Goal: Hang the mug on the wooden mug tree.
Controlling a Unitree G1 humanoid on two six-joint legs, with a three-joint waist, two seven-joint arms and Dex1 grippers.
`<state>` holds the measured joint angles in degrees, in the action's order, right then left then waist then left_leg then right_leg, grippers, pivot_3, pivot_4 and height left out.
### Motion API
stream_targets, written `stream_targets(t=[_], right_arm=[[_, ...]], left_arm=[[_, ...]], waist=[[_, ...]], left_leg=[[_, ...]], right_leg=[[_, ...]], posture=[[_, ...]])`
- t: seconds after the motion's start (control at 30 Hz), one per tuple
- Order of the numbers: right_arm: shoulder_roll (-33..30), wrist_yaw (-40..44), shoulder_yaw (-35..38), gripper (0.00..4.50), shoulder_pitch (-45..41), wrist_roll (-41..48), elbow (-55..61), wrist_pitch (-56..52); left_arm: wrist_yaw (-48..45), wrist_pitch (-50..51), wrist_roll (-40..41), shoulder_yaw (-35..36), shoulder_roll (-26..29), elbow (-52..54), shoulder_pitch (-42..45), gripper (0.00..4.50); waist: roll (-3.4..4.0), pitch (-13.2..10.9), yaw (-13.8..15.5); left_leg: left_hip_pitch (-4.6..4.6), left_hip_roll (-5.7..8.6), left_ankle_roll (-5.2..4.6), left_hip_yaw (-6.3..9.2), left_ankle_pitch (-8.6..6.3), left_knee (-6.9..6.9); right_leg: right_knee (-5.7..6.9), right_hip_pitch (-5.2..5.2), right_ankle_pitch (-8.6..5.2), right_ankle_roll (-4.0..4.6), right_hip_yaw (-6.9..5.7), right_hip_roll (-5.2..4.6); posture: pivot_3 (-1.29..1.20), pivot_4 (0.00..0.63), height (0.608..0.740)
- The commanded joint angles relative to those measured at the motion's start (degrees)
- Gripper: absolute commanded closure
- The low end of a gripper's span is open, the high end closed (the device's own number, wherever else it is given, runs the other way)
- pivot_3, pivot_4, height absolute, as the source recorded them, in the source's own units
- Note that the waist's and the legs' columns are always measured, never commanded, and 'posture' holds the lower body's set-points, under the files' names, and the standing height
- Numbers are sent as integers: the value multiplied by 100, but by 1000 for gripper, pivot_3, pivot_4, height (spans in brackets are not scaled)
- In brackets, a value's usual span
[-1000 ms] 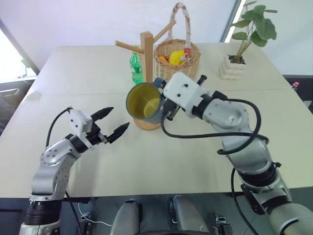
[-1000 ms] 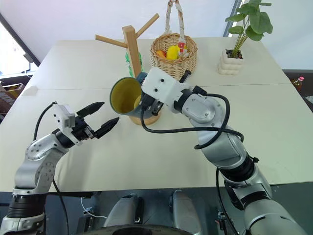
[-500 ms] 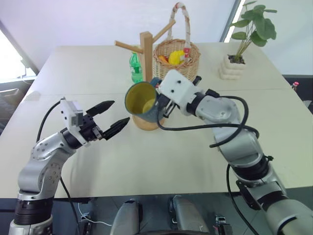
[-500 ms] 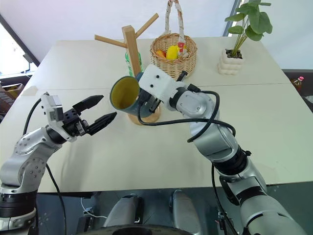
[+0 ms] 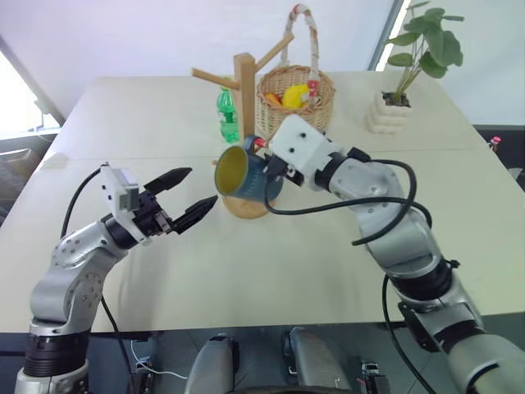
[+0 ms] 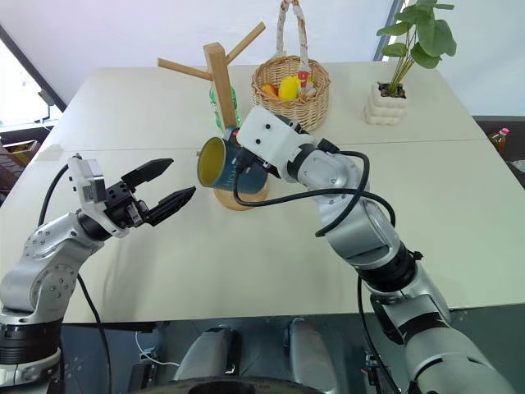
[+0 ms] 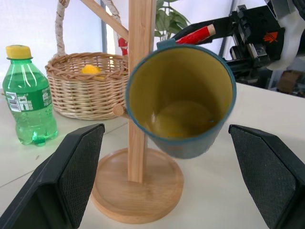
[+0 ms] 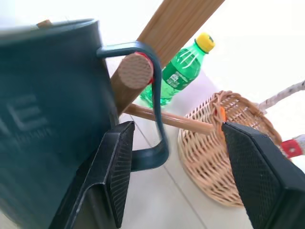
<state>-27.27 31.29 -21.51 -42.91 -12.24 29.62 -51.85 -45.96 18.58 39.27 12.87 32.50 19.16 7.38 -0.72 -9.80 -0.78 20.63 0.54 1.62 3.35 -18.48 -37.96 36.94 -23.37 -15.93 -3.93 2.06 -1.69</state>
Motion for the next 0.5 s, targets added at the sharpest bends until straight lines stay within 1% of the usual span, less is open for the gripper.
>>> stream_targets(t=[0.03, 0.13, 0.17, 0.23, 0.3, 0.4, 0.5], right_arm=[[-428, 472, 633, 1430, 353, 428, 607, 721], [-657, 692, 1356, 1430, 964, 869, 777, 1271], [-646, 737, 1609, 1430, 1181, 1057, 769, 1444], [-463, 665, 2173, 1430, 1606, 1421, 678, 1531], [-151, 606, 2790, 1430, 2180, 1901, 375, 1702], [211, 551, 3293, 1430, 2871, 2270, -272, 2351], [702, 332, 3668, 1430, 3282, 2535, -1263, 3107]], left_arm=[[56, -79, 67, 221, 1, 63, 59, 0], [150, -87, 47, 325, -45, -109, 4, 0], [198, -85, 9, 358, -54, -180, -34, 0], [389, -55, -97, 433, -90, -349, -99, 0], [697, -122, -284, 548, -173, -646, -158, 0], [1092, -289, -568, 670, -337, -1027, -242, 0], [1558, -519, -869, 824, -609, -1521, -378, 0]], waist=[[-1, 0, 10], [-2, 0, 1], [-3, 0, -2], [-3, 0, -4], [-6, 1, 2], [-6, 1, 4], [-6, 1, -5]], left_leg=[[2, 0, 0, 1, 0, 0], [8, 0, 0, 1, 0, 0], [9, 0, 0, 1, 0, 1], [7, 0, -1, 2, 0, 3], [2, -2, -1, 1, 0, 5], [-8, -3, -1, 4, -1, 8], [-14, -3, -1, -1, -1, 7]], right_leg=[[-5, 2, 0, 0, -3, 0], [-17, 4, 1, -1, -4, -1], [-18, 4, 1, -2, -4, -1], [-22, 8, 1, -2, -4, 0], [-21, 11, 1, -2, -3, 1], [-21, 21, 1, -2, -5, 3], [-20, 26, 1, -2, -2, 2]], posture=[[0, 150, 740], [0, 150, 740], [0, 150, 740], [0, 150, 740], [0, 150, 740], [0, 150, 740], [0, 150, 740]])
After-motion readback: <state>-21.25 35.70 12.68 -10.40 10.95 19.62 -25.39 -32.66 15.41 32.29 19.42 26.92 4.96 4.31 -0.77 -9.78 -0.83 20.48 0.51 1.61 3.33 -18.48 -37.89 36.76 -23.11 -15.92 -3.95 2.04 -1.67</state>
